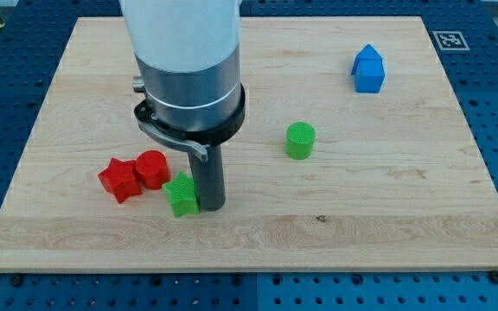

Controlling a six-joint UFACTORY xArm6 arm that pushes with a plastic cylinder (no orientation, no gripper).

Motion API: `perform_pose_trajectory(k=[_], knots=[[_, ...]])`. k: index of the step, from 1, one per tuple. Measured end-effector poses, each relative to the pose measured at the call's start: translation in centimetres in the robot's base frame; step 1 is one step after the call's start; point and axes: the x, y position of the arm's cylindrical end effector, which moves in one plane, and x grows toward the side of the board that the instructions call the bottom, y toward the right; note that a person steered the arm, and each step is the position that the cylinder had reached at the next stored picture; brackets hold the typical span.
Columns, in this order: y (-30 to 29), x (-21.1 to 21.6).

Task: Push green star into red circle

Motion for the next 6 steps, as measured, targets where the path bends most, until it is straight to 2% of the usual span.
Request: perform_pose_trajectory(k=[2,4,6], knots=[[0.0,0.5],[0.0,-2.8],[0.0,-3.1]])
